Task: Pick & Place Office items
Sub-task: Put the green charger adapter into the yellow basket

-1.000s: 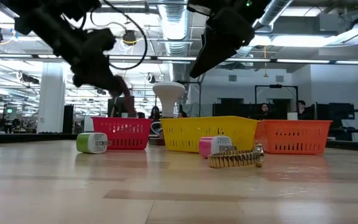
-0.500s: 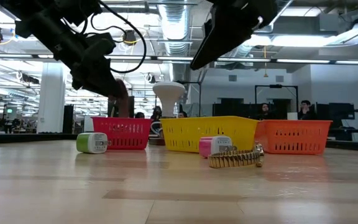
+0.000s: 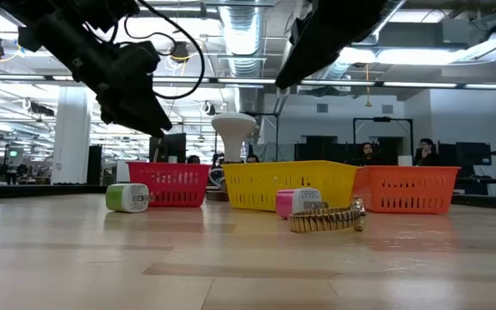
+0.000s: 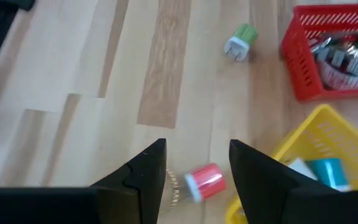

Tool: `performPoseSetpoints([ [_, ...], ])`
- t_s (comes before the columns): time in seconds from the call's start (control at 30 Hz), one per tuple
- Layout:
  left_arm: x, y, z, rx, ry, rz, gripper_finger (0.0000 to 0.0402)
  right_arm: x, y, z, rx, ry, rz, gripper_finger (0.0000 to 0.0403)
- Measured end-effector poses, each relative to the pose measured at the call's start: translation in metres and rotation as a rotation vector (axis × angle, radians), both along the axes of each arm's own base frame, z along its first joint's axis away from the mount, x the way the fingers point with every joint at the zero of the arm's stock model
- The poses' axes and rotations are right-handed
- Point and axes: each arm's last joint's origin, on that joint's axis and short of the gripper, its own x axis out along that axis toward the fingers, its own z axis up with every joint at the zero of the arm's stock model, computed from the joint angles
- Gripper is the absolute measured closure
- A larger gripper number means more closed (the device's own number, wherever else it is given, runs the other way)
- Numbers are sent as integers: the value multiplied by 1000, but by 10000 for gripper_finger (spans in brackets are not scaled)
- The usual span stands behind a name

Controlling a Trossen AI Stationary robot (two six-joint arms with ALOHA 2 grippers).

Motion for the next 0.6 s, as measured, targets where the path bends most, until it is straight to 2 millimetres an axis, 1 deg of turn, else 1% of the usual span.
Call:
performPoseSetpoints([
  [0.23, 0, -26, 1, -15, -10, -141, 203, -3, 6, -1, 148, 13, -167, 236],
  [0.33, -1, -40, 1, -15, -14, -207, 210, -5, 7, -6, 156, 28, -184, 237],
  [0.43, -3, -56, 1, 18, -7, -310, 216, -7, 7, -9, 157, 39, -190, 236],
  [0.6, -6, -84, -6, 85, 36, -491, 221, -8, 7, -11, 185, 44, -230, 237],
])
